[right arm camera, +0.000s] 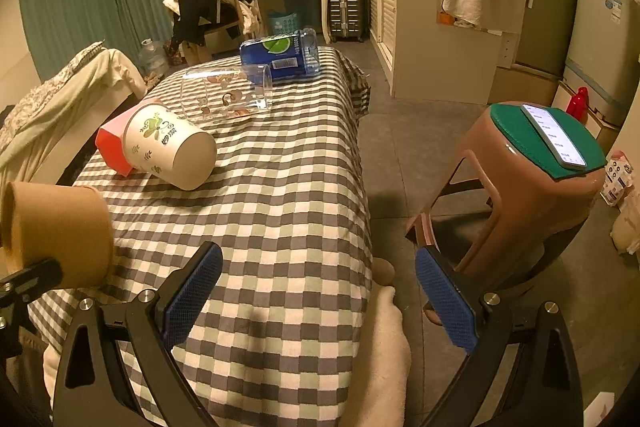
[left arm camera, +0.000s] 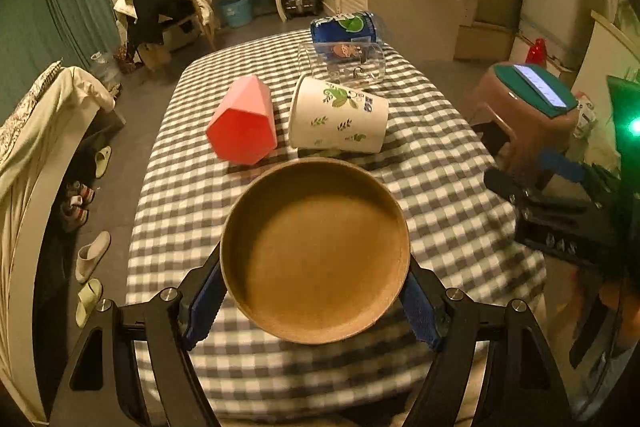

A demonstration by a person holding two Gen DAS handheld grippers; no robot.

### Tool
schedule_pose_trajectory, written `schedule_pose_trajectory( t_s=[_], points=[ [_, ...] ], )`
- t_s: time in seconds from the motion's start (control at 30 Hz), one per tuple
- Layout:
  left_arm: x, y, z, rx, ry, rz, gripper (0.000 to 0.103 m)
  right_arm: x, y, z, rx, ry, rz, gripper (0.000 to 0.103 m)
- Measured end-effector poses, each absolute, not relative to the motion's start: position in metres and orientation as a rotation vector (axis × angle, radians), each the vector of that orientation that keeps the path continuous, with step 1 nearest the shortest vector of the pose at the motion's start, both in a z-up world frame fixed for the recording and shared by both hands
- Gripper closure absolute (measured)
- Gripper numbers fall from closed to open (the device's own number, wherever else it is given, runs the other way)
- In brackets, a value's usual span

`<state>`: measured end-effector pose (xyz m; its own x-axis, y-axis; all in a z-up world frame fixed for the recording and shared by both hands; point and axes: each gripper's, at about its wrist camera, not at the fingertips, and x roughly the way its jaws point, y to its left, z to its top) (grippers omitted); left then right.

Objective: Flip cup upside down
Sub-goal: 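Lower the brown cup onto the tablecloth and open the left tool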

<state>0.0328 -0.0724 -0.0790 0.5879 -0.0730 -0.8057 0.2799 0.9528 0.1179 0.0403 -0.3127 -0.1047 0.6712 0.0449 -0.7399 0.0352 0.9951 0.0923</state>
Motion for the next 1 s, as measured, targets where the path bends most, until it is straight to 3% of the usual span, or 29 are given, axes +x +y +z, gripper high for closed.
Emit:
schedule_pose_trajectory(
  t_s=[0.33,1.0],
  points=[
    [0.065,-0.074,-0.088,0.199,0.92,-0.224,0.024,0.048,-0.315,-0.113,0.094,0.865,-0.018,0.006],
    [0.049,-0.062,-0.077,0.156,0.853,-0.255,0.019,0.043,-0.288,-0.104,0.02,0.86,-0.01,0.006]
  ],
)
